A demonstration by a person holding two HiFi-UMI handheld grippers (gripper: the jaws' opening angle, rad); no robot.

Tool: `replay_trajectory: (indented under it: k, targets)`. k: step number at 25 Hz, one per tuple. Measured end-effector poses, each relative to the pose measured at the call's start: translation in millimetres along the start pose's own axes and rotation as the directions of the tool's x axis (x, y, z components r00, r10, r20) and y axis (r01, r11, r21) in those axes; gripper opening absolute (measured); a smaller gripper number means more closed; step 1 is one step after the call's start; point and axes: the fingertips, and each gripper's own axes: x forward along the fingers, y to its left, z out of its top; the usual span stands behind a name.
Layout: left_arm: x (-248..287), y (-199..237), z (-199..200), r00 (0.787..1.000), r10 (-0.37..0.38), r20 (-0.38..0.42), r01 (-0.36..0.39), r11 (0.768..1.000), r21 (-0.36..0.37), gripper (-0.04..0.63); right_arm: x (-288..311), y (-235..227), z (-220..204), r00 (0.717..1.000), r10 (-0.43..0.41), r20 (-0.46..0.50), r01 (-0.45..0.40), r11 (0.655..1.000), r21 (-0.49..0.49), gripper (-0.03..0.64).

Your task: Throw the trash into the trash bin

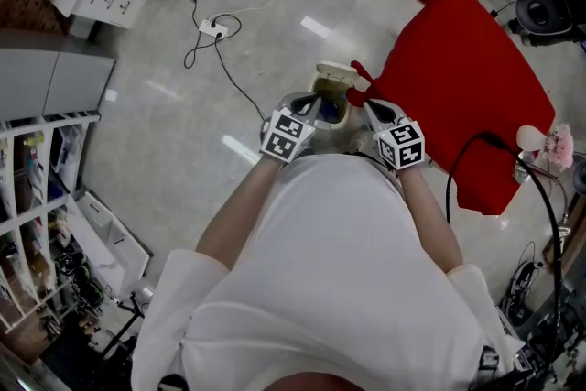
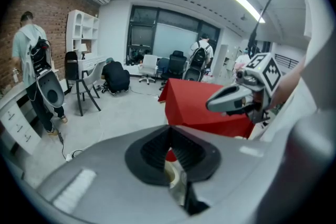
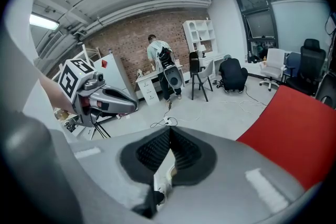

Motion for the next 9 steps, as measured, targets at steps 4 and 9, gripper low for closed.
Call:
replay_trajectory:
  k: [4,9]
  targets:
    - [-4.1,-3.1,2.3,1.000,0.002,0.004,-0.002,1.000,0.007,0.005,-4.3,2.4,2.9,1.000,-0.001,0.002,0.001,1.000,-0.008,0.000]
    - [-8.4,-8.5,4.1,1.000,0.005,0.009,-0.005,1.000,0.009,0.005,-10.1,6.2,6.0,1.000,-0.002,0.010,0.002,1.000,-0.016,0.000]
